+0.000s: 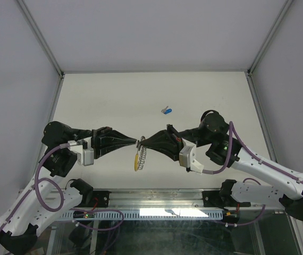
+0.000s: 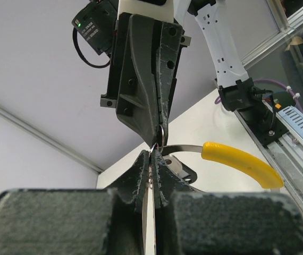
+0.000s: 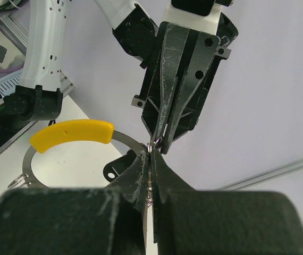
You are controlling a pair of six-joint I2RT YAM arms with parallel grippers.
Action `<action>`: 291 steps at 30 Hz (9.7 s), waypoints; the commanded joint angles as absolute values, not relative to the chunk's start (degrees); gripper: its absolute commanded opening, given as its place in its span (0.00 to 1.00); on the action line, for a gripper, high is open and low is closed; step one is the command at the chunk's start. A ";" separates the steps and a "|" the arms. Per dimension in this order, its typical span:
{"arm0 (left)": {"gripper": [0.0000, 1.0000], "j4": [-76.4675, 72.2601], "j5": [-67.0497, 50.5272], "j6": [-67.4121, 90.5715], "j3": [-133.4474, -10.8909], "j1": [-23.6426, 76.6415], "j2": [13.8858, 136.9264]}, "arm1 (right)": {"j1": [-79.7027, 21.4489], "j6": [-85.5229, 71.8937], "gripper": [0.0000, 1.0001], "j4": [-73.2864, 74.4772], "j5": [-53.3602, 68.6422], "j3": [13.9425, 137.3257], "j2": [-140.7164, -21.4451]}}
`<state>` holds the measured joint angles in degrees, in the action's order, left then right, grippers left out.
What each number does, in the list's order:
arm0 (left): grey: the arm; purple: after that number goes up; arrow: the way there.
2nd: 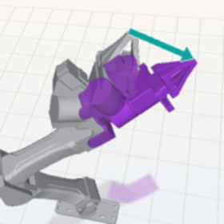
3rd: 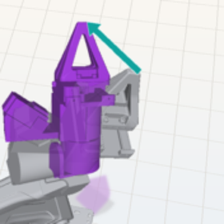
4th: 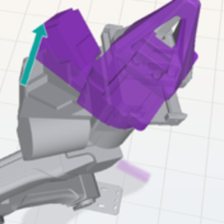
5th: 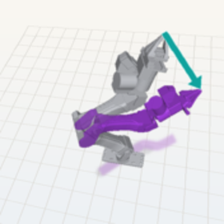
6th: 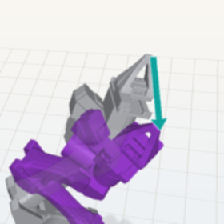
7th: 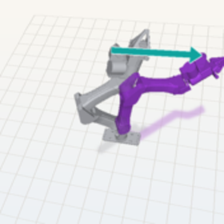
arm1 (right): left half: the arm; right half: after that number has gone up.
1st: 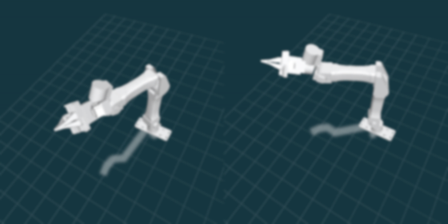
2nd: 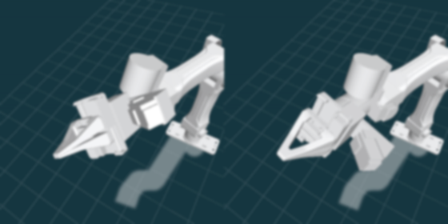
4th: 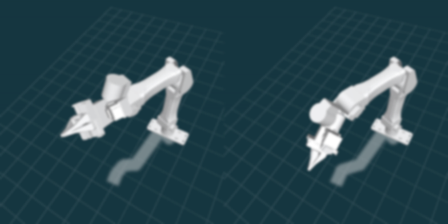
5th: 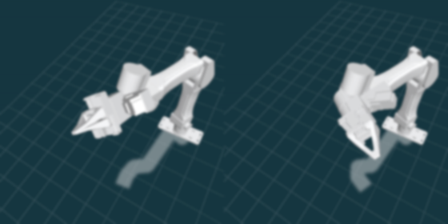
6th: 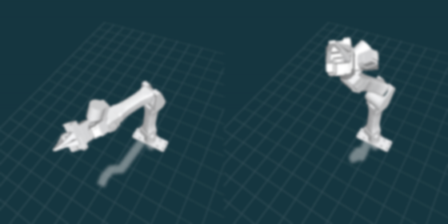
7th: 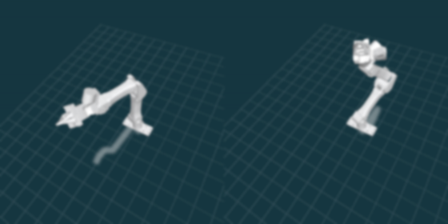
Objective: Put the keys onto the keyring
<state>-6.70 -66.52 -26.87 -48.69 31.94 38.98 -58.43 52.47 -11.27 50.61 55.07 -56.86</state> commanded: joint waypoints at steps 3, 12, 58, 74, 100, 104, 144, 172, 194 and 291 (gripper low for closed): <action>0.00 -8.54 -63.34 -22.75 -51.53 32.52 40.11 | -58.93 54.07 0.00 -11.41 49.99 58.26 -56.49; 0.00 -5.68 -61.15 -20.64 -53.07 32.46 41.97 | -58.89 53.98 0.00 -11.16 50.42 58.54 -55.81; 0.27 -0.10 -57.56 -24.98 -49.25 32.52 37.53 | -58.98 45.61 0.00 -26.18 45.23 51.82 -53.16; 0.08 -3.33 -57.22 -24.55 -49.04 32.52 33.85 | -59.72 37.91 0.00 -31.30 39.86 49.14 -52.65; 0.03 -9.29 -63.18 -19.99 -48.00 32.46 35.76 | -61.49 35.90 0.00 -35.39 41.48 49.38 -56.13; 0.05 -9.58 -63.33 -19.97 -47.91 32.52 35.95 | -61.79 36.18 0.00 -35.89 41.40 49.56 -56.63; 0.10 -9.75 -64.06 -19.95 -46.98 32.52 36.63 | -63.39 36.20 0.00 -38.23 41.53 49.90 -58.55; 0.09 -9.18 -62.07 -21.31 -46.66 32.46 35.46 | -63.46 36.78 0.00 -37.91 40.34 49.58 -57.13; 0.10 -8.57 -61.96 -22.30 -46.93 32.51 35.33 | -63.46 37.18 0.00 -36.65 40.68 49.70 -57.07; 0.00 5.85 -56.54 -35.37 -30.70 32.94 38.36 | -62.91 28.95 0.05 -31.31 15.84 27.96 -61.61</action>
